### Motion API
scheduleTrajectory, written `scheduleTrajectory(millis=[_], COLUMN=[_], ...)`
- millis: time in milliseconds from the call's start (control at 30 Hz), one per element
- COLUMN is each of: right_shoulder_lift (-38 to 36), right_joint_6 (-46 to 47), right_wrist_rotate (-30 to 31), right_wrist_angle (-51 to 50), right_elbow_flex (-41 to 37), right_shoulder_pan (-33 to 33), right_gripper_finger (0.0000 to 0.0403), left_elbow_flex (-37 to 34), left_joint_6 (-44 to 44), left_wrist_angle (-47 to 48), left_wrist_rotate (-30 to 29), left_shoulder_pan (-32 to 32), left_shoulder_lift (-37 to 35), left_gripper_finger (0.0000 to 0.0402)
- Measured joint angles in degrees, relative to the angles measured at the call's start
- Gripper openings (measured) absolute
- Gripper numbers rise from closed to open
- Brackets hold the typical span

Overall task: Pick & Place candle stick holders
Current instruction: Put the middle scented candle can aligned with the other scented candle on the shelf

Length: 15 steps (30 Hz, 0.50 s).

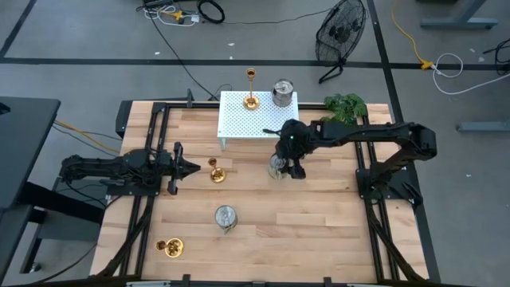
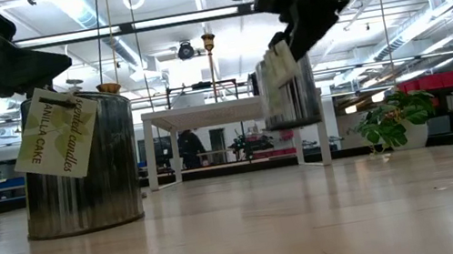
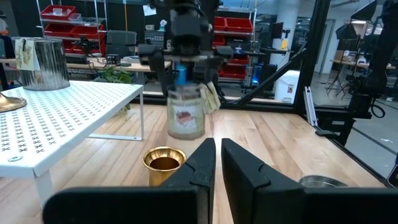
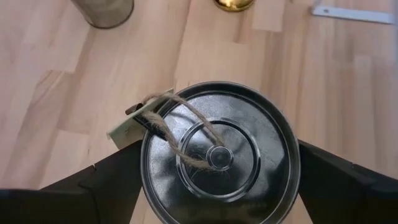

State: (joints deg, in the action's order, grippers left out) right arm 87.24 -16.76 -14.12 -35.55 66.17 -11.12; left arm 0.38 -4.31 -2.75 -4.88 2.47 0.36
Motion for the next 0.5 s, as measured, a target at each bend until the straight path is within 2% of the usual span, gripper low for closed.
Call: scheduleTrajectory(millis=[133, 500], right_shoulder_lift=[0.0, 0.0], right_joint_6=[0.0, 1.5], right_wrist_rotate=[0.2, 0.8], right_wrist_angle=[-5.0, -9.0], right_elbow_flex=[5.0, 16.4], right_shoulder_pan=[-1.4, -4.9], right_gripper_finger=[0.0359, 0.0359], left_elbow_flex=[0.0, 0.0], left_joint_6=[0.0, 0.0], left_wrist_angle=[0.0, 0.0], left_wrist_rotate=[0.0, 0.0], left_shoulder_pan=[0.0, 0.0], left_shoulder_lift=[0.0, 0.0], left_gripper_finger=[0.0032, 0.0032])
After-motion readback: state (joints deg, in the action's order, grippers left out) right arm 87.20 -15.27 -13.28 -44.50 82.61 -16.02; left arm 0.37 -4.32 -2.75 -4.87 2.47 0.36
